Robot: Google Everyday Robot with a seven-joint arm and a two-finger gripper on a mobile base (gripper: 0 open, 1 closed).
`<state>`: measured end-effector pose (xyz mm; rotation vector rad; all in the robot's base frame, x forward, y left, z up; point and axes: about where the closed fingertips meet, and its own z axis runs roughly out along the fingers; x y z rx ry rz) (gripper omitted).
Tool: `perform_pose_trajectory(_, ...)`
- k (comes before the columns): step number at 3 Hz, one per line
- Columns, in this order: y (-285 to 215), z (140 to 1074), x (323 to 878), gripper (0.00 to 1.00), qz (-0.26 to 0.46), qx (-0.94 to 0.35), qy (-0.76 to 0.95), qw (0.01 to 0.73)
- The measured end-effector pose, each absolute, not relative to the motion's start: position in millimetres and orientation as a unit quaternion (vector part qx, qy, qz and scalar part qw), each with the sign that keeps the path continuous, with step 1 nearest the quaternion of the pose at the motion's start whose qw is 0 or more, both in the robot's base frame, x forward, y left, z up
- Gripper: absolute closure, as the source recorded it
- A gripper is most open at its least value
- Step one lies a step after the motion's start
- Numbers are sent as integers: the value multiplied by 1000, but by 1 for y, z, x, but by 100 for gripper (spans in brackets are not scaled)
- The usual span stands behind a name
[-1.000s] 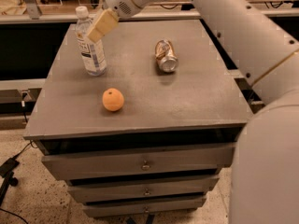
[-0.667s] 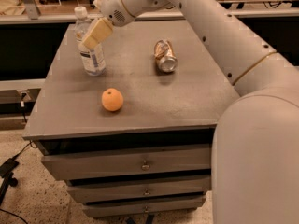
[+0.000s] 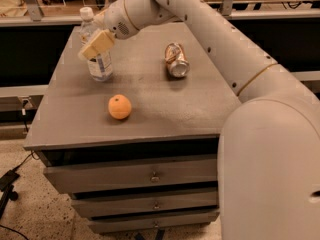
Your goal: Move blue plastic bottle near orange can
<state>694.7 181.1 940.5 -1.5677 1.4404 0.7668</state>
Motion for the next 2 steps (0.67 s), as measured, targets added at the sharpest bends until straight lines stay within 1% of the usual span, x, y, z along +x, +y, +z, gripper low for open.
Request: perform_pose_trajectory(2, 186, 937, 693, 65, 310, -629, 575, 422)
